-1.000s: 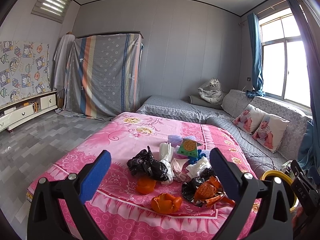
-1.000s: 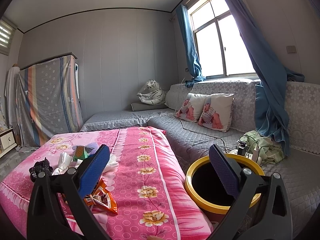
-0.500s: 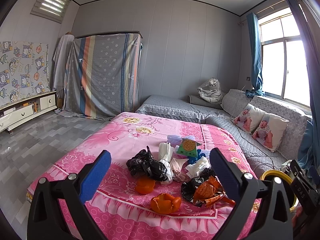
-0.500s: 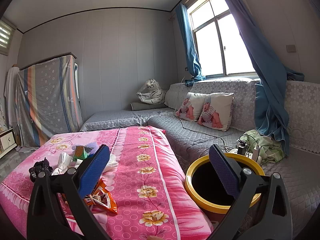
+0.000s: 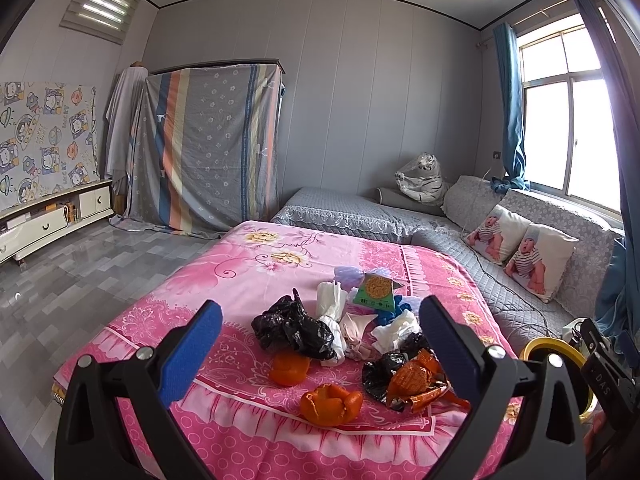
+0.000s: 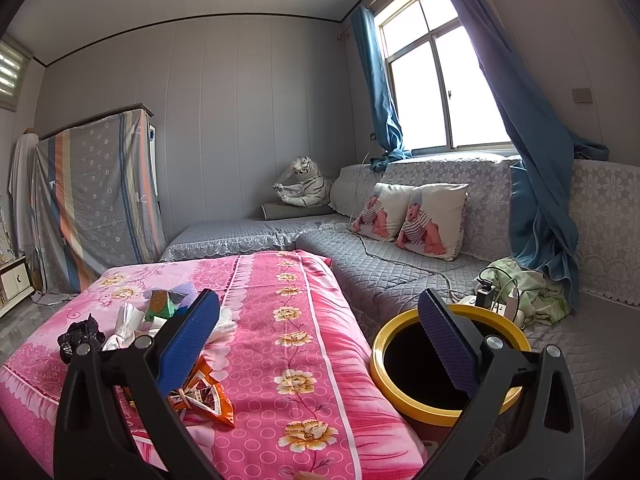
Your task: Collect trash
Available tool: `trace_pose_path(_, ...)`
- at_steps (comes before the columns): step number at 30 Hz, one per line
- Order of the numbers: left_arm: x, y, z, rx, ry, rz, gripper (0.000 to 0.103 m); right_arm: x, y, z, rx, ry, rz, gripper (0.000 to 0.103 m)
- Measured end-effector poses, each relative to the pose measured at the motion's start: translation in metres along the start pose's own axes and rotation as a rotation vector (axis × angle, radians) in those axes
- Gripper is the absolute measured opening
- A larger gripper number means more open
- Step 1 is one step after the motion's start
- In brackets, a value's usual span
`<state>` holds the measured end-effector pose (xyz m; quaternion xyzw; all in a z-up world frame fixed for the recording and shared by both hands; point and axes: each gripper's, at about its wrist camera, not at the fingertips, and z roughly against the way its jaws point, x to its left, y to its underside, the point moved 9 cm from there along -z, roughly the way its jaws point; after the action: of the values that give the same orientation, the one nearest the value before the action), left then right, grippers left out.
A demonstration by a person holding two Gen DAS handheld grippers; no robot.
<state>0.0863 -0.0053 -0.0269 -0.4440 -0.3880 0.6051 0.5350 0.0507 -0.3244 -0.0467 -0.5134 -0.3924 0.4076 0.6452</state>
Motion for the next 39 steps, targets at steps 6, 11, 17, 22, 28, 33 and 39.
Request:
trace_pose_path(6,0.000,0.001,-0.001,0.000,-0.005,0.000,0.095,0.001,0.001,0.000,0.004,-0.001,-0.001,0.095)
trace_pose_path(11,0.002,0.001,-0.002,0.009,-0.002,0.004,0.095,0.001,0.002,-0.001,0.005,-0.001,0.000,0.095)
trace_pose_path(17,0.005,0.001,-0.003,0.018,0.002,0.015,0.095,0.003,0.003,-0.003,0.012,-0.006,0.000,0.095)
trace_pose_path(22,0.010,0.005,-0.017,0.062,0.071,0.002,0.095,0.010,0.006,-0.014,0.044,-0.052,0.018,0.095)
trace_pose_path(28,0.025,0.020,-0.044,0.121,0.174,-0.033,0.095,0.036,0.010,-0.045,0.133,-0.278,0.024,0.095)
trace_pose_path(33,0.044,0.036,-0.079,0.196,0.185,-0.049,0.095,0.066,0.021,-0.087,0.279,-0.472,0.011,0.095)
trace_pose_path(39,0.064,0.047,-0.131,0.293,0.206,-0.054,0.095,0.096,0.031,-0.133,0.396,-0.580,-0.018,0.095)
